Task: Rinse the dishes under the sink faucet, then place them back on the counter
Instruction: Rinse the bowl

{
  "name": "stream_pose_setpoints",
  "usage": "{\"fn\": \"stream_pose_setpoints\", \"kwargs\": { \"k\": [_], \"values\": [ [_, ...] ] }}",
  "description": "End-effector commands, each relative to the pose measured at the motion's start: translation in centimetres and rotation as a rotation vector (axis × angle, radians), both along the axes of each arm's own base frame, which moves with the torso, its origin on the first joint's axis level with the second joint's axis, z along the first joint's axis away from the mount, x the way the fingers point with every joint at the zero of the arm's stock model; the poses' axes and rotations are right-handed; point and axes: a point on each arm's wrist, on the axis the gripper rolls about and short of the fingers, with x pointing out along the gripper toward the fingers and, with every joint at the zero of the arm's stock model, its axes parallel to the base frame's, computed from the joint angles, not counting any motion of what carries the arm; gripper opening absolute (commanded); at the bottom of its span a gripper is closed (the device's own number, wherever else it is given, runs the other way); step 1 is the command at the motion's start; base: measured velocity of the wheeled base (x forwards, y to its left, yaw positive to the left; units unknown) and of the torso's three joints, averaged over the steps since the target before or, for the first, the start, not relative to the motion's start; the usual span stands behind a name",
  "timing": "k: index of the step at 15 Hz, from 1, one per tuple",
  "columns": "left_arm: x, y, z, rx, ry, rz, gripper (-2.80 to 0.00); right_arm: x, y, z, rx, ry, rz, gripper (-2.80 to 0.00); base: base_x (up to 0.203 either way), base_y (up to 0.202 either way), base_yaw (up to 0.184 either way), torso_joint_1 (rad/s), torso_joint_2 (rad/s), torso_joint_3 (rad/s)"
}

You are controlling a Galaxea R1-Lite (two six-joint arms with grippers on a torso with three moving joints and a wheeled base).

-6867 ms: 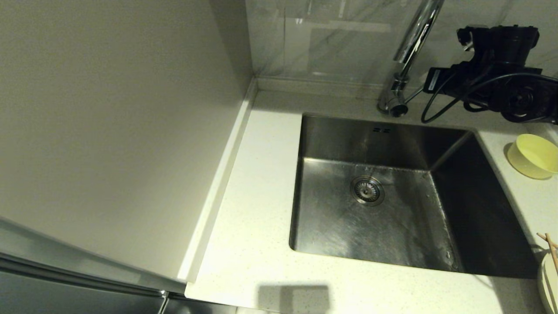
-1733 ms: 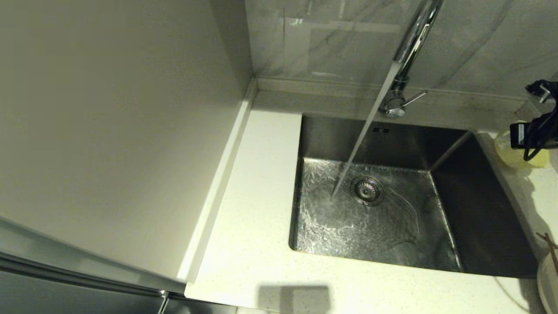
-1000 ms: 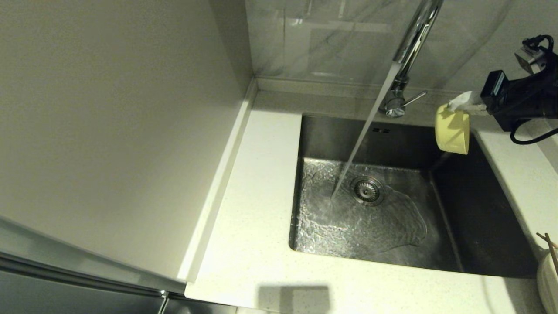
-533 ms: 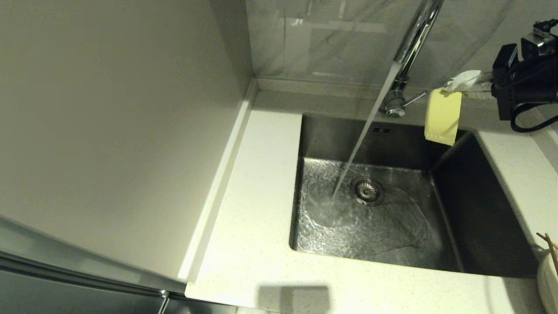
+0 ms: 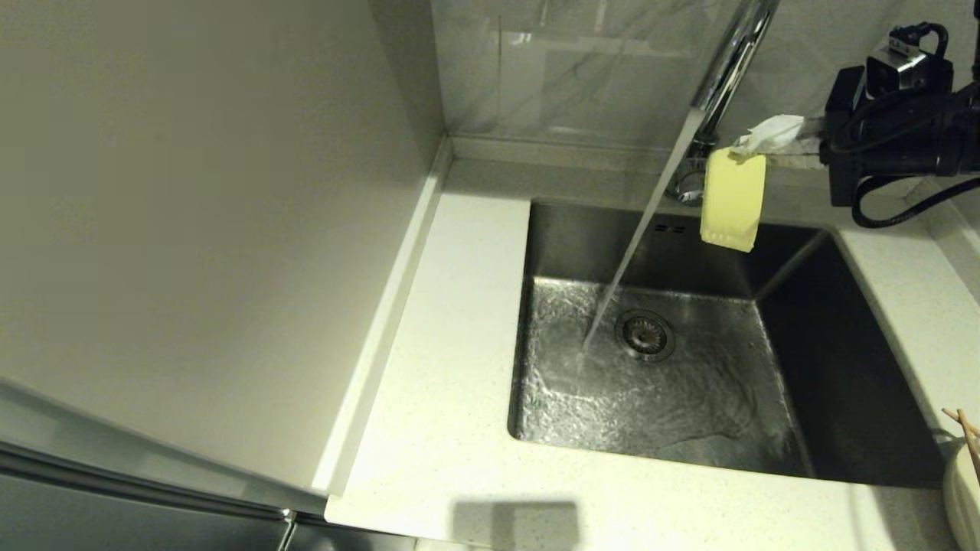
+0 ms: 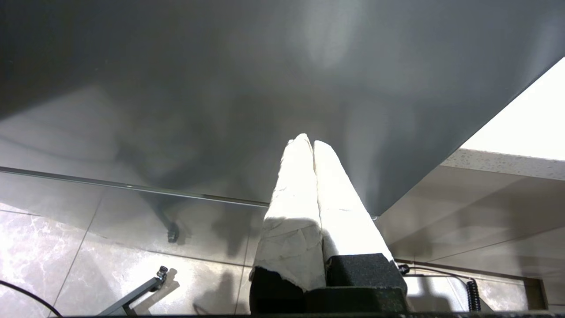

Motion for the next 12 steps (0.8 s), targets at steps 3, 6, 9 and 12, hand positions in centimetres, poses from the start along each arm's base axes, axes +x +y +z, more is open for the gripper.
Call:
{"fn": "stream_pose_setpoints", "kwargs": {
  "k": [3,6,9,12],
  "values": [
    [0.0,0.0,0.0,-0.001,-0.002,0.001,-2.80,0.0,1.4,-0.2,0.005,0.012,0.046,-2.80,0.000,0.000,0.000,0.000,0.00,0.000],
    [0.0,0.0,0.0,-0.001,-0.002,0.001,-2.80,0.0,2.0,-0.2,0.005,0.012,0.067,-2.80,0.000,0.000,0.000,0.000,0.00,0.000],
    [0.0,0.0,0.0,-0.001,-0.002,0.001,-2.80,-0.1,2.5,-0.2,0.005,0.012,0.082,-2.80,0.000,0.000,0.000,0.000,0.00,0.000],
    [0.0,0.0,0.0,-0.001,-0.002,0.001,-2.80,-0.2,3.2,-0.2,0.005,0.012,0.106,-2.80,0.000,0.000,0.000,0.000,0.00,0.000]
  ]
}}
